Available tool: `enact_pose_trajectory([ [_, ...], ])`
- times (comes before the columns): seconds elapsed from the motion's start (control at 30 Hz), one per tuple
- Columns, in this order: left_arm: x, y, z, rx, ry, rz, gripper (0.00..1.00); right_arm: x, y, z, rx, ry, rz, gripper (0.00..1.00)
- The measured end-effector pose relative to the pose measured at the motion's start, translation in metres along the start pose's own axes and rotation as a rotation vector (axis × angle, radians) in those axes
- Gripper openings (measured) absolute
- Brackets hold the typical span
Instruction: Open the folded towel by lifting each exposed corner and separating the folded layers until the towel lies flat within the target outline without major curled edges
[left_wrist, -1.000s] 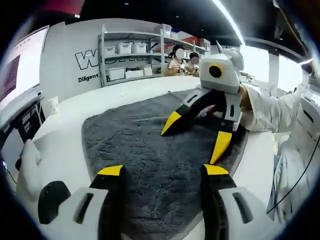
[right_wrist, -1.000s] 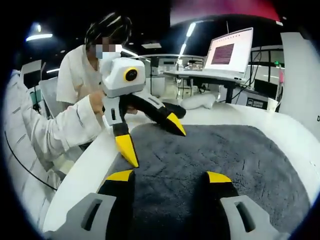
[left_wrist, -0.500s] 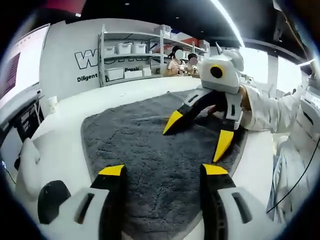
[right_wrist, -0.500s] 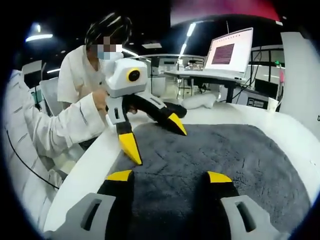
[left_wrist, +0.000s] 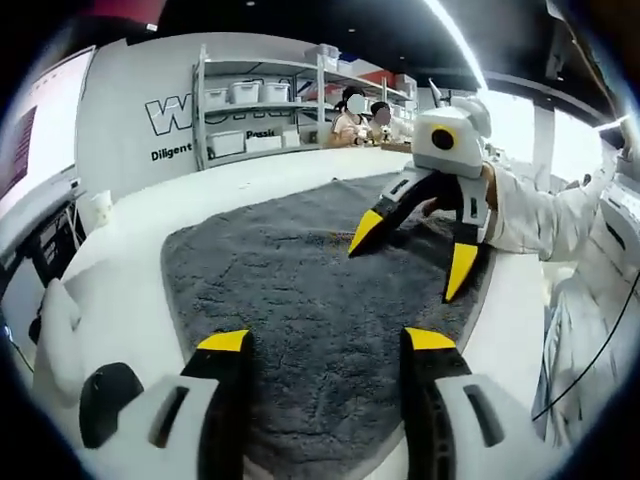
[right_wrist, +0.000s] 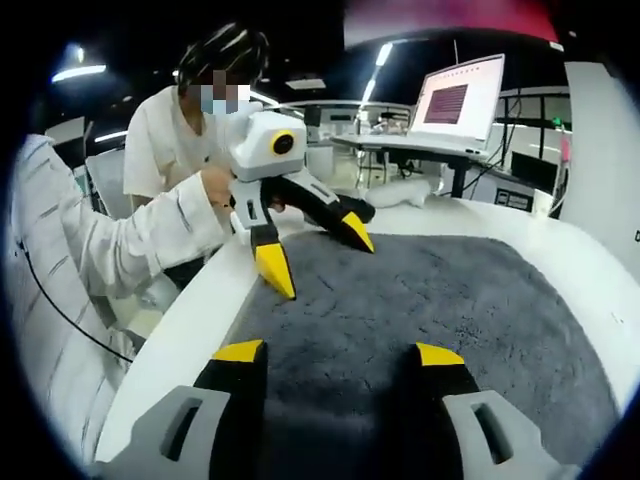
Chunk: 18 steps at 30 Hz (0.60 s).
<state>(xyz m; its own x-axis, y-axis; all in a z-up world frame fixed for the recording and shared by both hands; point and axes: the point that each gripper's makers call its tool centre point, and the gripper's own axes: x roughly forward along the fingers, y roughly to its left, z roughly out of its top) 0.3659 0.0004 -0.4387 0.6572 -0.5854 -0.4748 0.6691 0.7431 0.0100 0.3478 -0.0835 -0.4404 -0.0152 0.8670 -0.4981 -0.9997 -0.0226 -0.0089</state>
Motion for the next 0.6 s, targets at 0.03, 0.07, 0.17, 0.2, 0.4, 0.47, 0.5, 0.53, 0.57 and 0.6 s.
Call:
enact_pose_trajectory([
  [0.03, 0.000, 0.000, 0.000, 0.001, 0.002, -0.001, 0.58, -0.001, 0.000, 0.000, -0.004, 0.002, 0.000, 0.54],
  [0.07, 0.000, 0.000, 0.000, 0.003, 0.005, -0.002, 0.58, -0.003, 0.001, -0.002, -0.010, 0.011, -0.005, 0.54],
  [0.17, 0.000, 0.000, 0.000, 0.002, 0.013, 0.001, 0.59, -0.008, 0.003, -0.005, -0.009, 0.022, -0.008, 0.54],
  [0.2, 0.000, 0.000, 0.000, 0.001, 0.015, 0.004, 0.59, -0.011, 0.002, -0.007, -0.002, 0.024, -0.012, 0.54],
  [0.4, 0.000, 0.000, -0.001, 0.002, 0.017, 0.000, 0.59, -0.022, 0.003, -0.011, -0.004, 0.039, -0.021, 0.54],
  [0.47, -0.001, 0.001, -0.001, 0.002, 0.019, 0.000, 0.59, -0.027, 0.003, -0.013, -0.016, 0.049, -0.032, 0.56],
  [0.5, -0.001, 0.001, -0.001, 0.002, 0.021, 0.000, 0.60, -0.030, 0.002, -0.013, -0.021, 0.048, -0.039, 0.57],
  [0.53, -0.001, 0.001, -0.001, 0.002, 0.022, 0.000, 0.60, -0.033, 0.002, -0.013, -0.024, 0.049, -0.044, 0.58],
  [0.57, -0.002, 0.002, -0.001, 0.002, 0.022, 0.000, 0.60, -0.037, 0.002, -0.014, -0.026, 0.046, -0.049, 0.58],
  [0.6, -0.002, 0.002, -0.001, 0.003, 0.022, -0.001, 0.60, -0.041, 0.001, -0.014, -0.023, 0.043, -0.053, 0.58],
])
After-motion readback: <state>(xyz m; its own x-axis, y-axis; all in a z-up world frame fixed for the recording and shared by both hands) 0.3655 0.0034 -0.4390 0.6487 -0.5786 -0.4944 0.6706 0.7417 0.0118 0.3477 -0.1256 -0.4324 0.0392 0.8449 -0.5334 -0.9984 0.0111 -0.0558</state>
